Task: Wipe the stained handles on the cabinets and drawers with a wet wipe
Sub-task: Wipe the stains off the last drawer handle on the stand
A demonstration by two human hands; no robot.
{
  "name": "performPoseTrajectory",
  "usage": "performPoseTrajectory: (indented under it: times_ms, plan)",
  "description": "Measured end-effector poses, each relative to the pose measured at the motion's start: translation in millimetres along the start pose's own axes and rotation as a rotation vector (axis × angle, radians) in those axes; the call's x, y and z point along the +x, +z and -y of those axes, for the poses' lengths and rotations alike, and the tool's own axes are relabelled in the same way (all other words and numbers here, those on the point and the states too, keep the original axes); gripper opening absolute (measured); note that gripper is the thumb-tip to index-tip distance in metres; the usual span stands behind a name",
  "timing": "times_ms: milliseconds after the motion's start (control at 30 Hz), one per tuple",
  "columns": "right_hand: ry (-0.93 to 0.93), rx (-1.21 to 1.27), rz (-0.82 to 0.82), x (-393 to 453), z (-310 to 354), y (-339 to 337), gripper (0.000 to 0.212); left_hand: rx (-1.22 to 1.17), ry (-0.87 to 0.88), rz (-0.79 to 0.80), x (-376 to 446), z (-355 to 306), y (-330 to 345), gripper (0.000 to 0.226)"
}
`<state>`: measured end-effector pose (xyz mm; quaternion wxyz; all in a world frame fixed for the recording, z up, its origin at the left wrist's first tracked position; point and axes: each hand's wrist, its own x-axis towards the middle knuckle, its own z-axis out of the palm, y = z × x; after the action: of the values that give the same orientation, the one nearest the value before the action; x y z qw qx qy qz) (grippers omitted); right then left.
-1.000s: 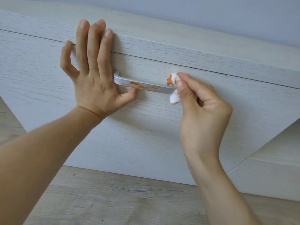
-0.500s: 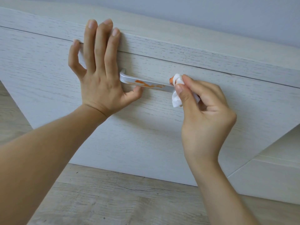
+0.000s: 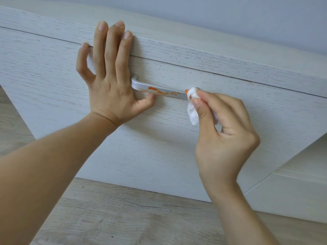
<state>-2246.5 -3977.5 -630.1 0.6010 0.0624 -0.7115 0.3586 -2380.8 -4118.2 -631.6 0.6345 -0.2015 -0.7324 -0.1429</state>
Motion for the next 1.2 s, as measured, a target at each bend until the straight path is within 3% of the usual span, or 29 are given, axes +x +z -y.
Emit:
performPoseTrajectory:
  times_ms: [233,433,867,1200]
  plan:
    - [-0.153,-0.083,0.033,5.3,-5.2,9.8,0.007,-0.004,0.005,-0.002,-0.5,-0.7,1.1,0.086]
    - [-0.164,-0.137,-0.024,2.0,0.5,10.6,0.004,-0.015,0.014,-0.019,0.0,0.5,1.3,0.087]
    - [-0.191,-0.157,0.012,4.8,5.9,11.8,0.006,-0.028,0.013,-0.033,0.3,2.1,3.8,0.087]
    - [-0.306,-0.202,0.019,4.8,2.3,18.7,0.005,-0.046,0.009,-0.052,0.8,1.8,4.0,0.086]
